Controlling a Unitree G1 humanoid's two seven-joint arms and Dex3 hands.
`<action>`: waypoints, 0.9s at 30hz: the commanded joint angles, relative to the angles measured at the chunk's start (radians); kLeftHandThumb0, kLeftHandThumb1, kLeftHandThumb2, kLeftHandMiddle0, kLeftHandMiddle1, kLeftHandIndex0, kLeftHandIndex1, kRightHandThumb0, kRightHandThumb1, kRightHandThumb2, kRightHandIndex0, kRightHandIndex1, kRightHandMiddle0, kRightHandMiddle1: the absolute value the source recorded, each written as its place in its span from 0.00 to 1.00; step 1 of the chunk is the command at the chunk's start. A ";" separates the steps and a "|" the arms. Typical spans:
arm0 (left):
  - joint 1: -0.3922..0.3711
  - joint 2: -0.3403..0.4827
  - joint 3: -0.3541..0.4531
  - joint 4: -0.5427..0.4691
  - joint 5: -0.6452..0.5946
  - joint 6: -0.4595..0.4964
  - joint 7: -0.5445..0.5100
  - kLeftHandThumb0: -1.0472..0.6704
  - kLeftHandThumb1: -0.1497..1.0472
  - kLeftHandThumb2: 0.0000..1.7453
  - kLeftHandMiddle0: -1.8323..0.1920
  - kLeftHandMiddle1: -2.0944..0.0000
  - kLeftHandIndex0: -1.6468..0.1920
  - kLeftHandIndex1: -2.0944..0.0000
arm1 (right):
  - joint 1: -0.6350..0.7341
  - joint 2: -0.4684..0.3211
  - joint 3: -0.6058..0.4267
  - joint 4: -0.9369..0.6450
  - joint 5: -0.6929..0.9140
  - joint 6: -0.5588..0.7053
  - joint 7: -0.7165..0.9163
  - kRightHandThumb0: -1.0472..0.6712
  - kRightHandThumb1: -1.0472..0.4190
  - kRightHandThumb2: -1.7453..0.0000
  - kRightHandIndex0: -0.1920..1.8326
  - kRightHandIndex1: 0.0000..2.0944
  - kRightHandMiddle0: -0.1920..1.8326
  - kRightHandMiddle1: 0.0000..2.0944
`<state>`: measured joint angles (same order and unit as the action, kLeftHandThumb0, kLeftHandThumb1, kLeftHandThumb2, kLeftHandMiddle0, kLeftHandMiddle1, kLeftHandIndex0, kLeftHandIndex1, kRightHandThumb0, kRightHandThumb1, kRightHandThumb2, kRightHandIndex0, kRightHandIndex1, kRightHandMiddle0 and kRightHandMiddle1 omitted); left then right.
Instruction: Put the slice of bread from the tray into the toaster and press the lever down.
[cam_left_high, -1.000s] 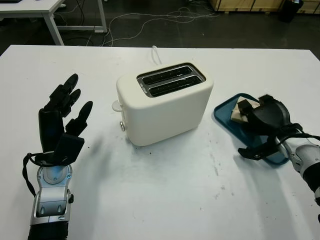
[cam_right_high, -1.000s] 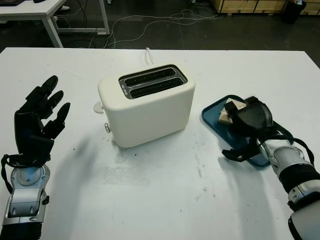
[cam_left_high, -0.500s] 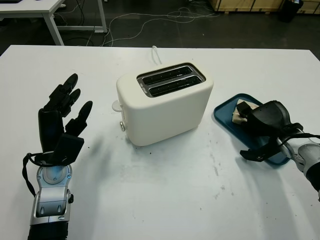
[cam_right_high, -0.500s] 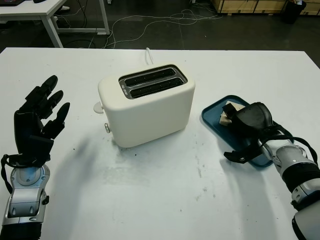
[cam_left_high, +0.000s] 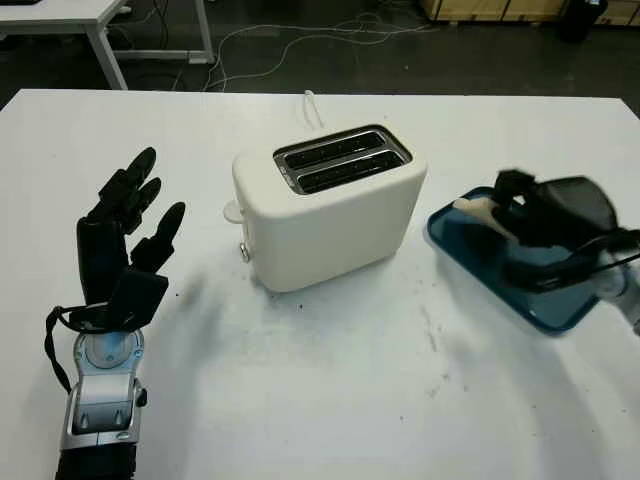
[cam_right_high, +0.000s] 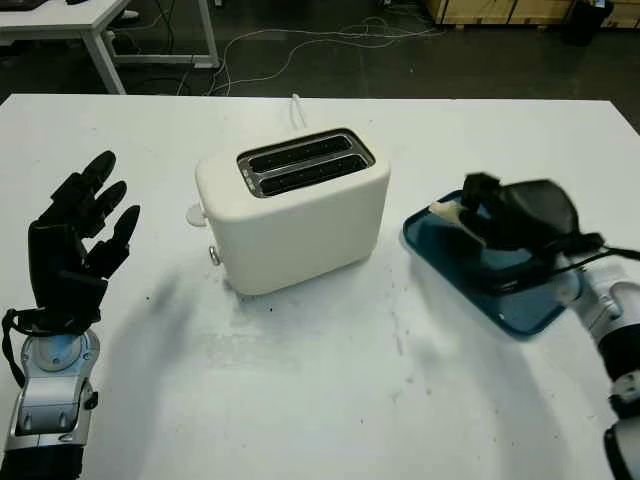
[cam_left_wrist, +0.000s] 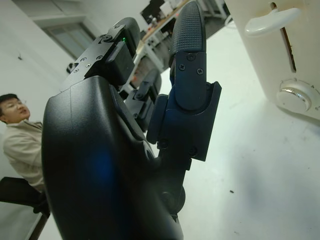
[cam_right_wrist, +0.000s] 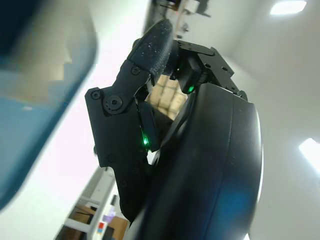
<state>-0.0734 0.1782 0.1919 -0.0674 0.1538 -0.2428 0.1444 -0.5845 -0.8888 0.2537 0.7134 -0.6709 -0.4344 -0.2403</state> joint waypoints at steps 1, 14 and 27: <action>0.004 0.008 0.000 -0.006 0.006 -0.008 -0.001 0.21 0.89 0.15 0.61 1.00 0.63 1.00 | 0.016 -0.011 -0.022 -0.033 0.009 0.022 0.016 0.23 0.09 0.57 0.57 0.83 0.32 0.83; 0.001 0.003 0.001 -0.008 -0.013 -0.003 -0.011 0.21 0.89 0.14 0.61 1.00 0.63 1.00 | 0.018 -0.002 -0.076 -0.041 0.045 0.050 0.108 0.23 0.09 0.60 0.64 0.83 0.41 0.83; 0.001 0.005 0.001 0.000 -0.012 -0.013 -0.011 0.22 0.89 0.14 0.62 1.00 0.63 1.00 | 0.242 0.052 -0.095 -0.413 -0.050 0.288 0.158 0.07 0.09 0.82 0.11 0.62 0.20 0.43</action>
<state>-0.0748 0.1780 0.1917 -0.0672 0.1440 -0.2445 0.1363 -0.3726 -0.8504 0.1530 0.3503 -0.6993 -0.1857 -0.0927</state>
